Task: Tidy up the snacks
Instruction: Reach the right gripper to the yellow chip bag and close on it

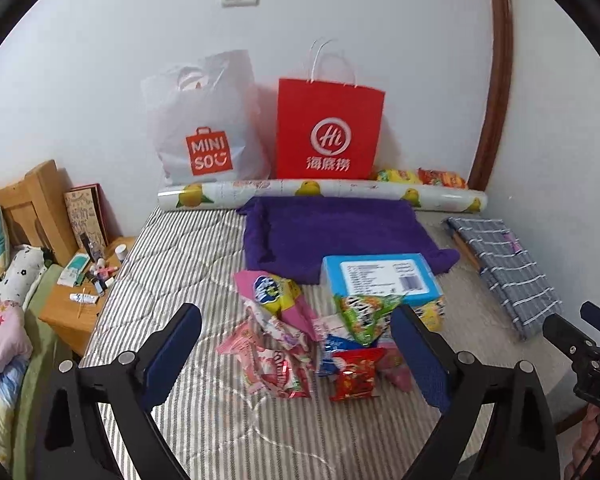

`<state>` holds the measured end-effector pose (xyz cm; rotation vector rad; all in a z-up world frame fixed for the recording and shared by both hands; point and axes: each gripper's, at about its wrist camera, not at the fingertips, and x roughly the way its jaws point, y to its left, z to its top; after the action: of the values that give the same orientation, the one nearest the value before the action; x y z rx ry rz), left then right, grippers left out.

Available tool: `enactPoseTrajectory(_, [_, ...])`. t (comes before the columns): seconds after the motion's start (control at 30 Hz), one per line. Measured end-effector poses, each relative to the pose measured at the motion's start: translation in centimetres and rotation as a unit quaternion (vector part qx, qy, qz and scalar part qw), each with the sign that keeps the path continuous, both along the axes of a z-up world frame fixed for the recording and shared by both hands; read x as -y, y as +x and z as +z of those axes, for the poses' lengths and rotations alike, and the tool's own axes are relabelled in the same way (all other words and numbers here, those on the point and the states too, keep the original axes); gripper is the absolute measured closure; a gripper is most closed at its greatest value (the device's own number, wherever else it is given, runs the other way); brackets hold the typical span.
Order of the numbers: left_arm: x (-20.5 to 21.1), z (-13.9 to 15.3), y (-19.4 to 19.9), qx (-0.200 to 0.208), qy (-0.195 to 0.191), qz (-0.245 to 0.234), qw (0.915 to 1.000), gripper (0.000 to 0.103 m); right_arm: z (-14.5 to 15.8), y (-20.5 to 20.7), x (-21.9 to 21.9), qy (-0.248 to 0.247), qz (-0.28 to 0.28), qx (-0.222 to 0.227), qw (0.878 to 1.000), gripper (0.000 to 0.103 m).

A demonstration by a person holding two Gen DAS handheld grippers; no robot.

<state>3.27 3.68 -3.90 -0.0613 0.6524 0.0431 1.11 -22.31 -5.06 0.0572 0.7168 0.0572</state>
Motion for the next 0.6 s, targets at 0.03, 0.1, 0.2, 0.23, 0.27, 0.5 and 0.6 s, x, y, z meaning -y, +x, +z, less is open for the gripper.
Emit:
enactPoseTrajectory(0.03, [-0.2,-0.4,0.3,-0.004,0.001,0.001,1.0,0.007,-0.6,0.4,0.0,0.002,0.002,-0.003,1.0,0.0])
enactPoseTrajectory(0.1, [-0.6,-1.5,1.0,-0.014,-0.001,0.004,0.9999,0.007,-2.0,1.4,0.1,0.005,0.0,-0.014,1.0,0.0])
enactPoseTrajectory(0.2, [-1.3,-3.1,2.1,-0.031,-0.004,0.013,0.9994,0.007,-4.0,2.7,0.2,0.025,0.004,-0.029,0.999,0.001])
enactPoseTrajectory(0.23, [-1.5,-3.5,2.4,-0.035,-0.007,0.012,0.9993,0.007,-4.7,3.1,0.1,0.035,0.01,-0.032,0.999,0.001])
enactPoseTrajectory(0.27, [-1.7,-4.1,2.7,-0.04,-0.012,0.011,0.9991,0.007,-5.3,3.5,0.0,0.043,0.016,-0.037,0.998,0.002])
enactPoseTrajectory(0.5, [-3.0,-6.5,4.6,-0.071,-0.031,0.022,0.9968,0.007,-8.6,7.2,-1.0,0.067,0.036,-0.078,0.994,0.01])
enactPoseTrajectory(0.6, [-3.4,-6.7,5.1,-0.074,-0.038,0.025,0.9962,0.007,-9.3,8.7,-1.3,0.08,0.045,-0.086,0.992,0.01])
